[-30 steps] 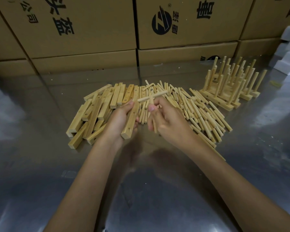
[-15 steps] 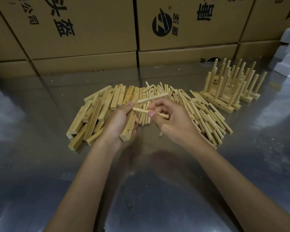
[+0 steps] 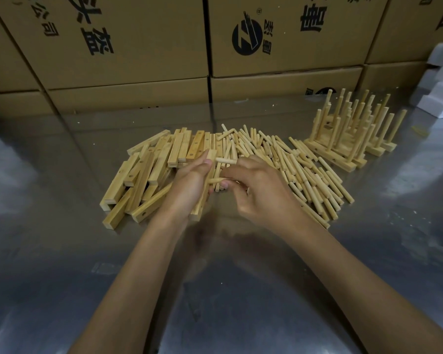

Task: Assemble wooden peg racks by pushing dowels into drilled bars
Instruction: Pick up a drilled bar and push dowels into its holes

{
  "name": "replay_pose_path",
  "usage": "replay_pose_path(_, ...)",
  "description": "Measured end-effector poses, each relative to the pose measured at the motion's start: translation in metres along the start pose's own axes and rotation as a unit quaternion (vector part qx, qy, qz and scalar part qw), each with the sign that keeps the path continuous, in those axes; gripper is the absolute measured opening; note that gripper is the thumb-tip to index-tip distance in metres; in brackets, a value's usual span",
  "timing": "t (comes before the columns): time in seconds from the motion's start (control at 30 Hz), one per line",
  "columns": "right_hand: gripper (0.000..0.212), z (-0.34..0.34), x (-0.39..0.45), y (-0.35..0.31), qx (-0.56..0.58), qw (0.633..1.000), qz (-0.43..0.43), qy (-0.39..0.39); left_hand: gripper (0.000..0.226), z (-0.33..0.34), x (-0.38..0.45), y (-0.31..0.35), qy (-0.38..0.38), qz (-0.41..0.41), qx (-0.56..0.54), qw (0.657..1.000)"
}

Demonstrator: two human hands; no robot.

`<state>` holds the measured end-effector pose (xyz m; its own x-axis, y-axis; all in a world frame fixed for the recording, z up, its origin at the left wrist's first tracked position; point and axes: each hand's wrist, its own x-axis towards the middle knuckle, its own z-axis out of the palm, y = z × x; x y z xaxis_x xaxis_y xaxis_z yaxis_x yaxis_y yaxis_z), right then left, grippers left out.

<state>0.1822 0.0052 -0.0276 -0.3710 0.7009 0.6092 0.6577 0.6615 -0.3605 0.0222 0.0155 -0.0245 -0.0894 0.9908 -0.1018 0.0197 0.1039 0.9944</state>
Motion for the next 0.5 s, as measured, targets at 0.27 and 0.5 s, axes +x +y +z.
replay_pose_path(0.27, 0.015, 0.0018, -0.0016, -0.0043, 0.007, 0.999, 0.039, -0.007, 0.039, 0.0052, -0.0039, -0.0039, 0.009, 0.014, -0.006, 1.000)
replay_pose_path(0.5, 0.013, 0.0070, -0.0027, 0.0027, 0.056, 0.991, 0.117, -0.019, 0.039, 0.0089, -0.0041, -0.0075, 0.010, 0.015, -0.001, 1.000)
